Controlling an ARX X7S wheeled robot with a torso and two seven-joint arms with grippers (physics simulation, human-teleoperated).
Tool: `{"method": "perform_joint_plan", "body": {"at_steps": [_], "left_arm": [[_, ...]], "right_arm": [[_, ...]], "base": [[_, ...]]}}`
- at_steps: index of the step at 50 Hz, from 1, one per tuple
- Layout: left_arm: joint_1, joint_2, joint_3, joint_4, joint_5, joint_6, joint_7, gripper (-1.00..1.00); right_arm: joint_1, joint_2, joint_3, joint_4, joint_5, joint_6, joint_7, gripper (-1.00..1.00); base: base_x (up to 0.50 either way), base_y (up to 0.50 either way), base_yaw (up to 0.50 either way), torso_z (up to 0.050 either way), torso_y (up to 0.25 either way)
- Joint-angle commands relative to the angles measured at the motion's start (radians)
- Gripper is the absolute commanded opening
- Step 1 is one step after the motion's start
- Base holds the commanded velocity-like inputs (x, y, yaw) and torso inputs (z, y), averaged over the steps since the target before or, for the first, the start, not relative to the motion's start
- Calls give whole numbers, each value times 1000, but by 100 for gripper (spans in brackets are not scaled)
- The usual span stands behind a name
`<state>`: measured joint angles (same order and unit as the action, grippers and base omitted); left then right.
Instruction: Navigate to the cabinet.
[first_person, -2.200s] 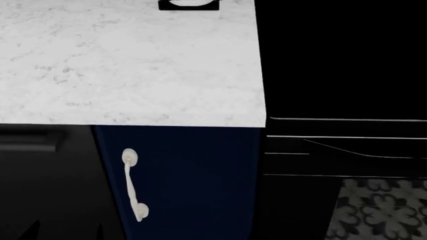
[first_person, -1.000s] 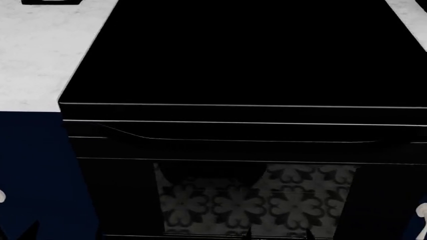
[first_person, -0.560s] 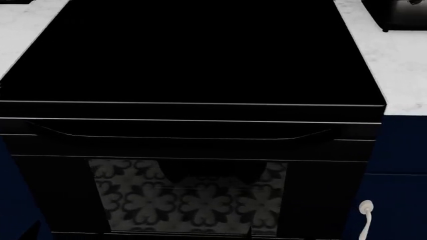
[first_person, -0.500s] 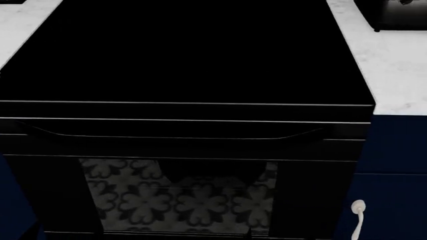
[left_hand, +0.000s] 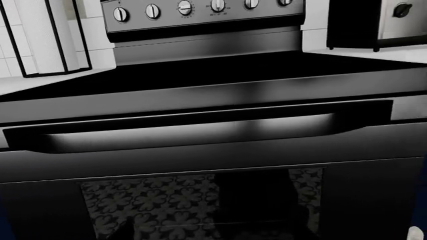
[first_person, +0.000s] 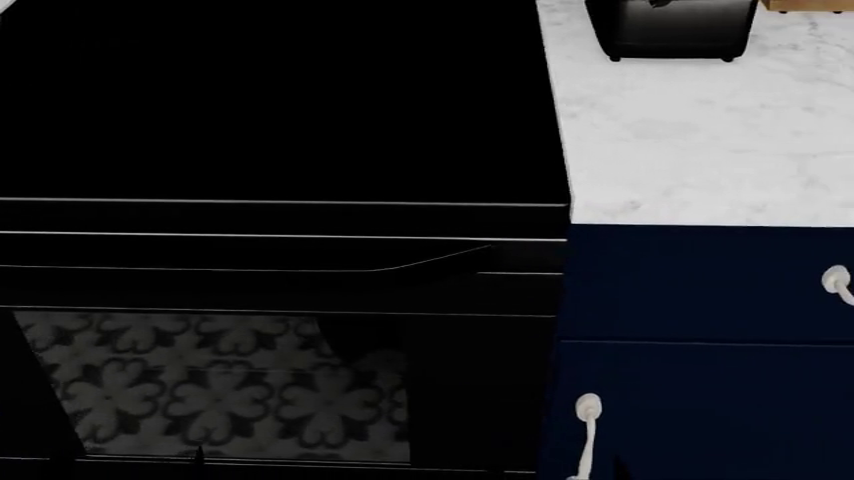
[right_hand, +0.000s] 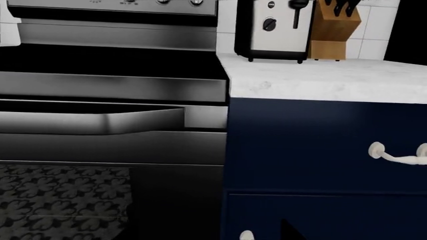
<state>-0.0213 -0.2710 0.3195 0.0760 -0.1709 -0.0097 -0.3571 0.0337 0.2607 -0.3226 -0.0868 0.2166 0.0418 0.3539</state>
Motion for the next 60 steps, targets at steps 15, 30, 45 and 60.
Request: {"method": "perform_joint_plan", "body": {"at_steps": [15, 30, 45, 60], "left_arm": [[-2, -7, 9, -2, -4, 4, -7, 100], [-4, -10, 14, -2, -8, 3, -10, 100], [-4, -14, 17, 2, -13, 3, -15, 100], [-7, -16, 23, -4, -14, 9, -19, 100]], "right_arm": [[3, 5, -4, 0, 17, 1, 7, 100], [3, 10, -9, -1, 18, -4, 11, 100], [5, 12, -12, 4, 23, -10, 14, 100], [8, 16, -19, 8, 22, -8, 20, 100]], "base": [[-15, -500, 0, 0, 0], [-16, -500, 0, 0, 0], [-17, -500, 0, 0, 0], [-15, -500, 0, 0, 0]]}}
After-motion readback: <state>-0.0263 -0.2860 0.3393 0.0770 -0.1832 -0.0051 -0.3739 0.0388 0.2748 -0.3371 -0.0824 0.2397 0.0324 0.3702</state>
